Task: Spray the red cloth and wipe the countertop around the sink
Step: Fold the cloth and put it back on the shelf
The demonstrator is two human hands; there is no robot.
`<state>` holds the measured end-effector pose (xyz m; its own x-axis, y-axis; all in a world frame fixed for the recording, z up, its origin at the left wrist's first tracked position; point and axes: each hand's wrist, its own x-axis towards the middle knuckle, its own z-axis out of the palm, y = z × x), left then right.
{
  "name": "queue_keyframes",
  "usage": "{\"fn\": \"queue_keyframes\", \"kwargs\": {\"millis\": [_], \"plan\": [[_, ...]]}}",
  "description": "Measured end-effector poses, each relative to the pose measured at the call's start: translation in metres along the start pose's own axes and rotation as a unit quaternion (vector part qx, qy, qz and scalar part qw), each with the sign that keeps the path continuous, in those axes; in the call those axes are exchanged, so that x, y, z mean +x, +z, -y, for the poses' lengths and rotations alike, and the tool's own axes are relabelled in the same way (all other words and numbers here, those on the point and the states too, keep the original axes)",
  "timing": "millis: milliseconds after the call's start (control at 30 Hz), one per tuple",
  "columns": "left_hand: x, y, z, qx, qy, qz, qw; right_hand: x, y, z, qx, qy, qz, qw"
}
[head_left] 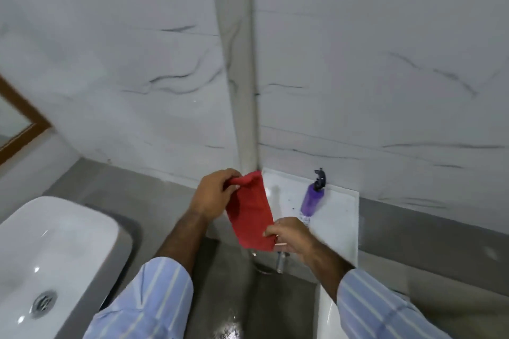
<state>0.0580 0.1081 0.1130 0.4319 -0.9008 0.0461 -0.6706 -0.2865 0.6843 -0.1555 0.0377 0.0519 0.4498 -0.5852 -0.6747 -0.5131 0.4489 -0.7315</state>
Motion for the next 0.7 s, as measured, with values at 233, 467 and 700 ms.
{"fn": "queue_keyframes", "kwargs": {"millis": [233,467,700], "plan": [[0.086,0.086,-0.031,0.146,0.077,0.118,0.979,0.041,-0.024,-0.024,0.078,0.046,-0.032,0.995],[0.140,0.140,0.003,0.197,0.059,0.213,0.955,0.091,-0.021,-0.035,0.076,0.075,-0.084,0.991],[0.136,0.166,0.040,0.201,0.071,0.295,0.931,0.093,-0.025,-0.046,-0.233,0.046,-0.179,0.955]]}}
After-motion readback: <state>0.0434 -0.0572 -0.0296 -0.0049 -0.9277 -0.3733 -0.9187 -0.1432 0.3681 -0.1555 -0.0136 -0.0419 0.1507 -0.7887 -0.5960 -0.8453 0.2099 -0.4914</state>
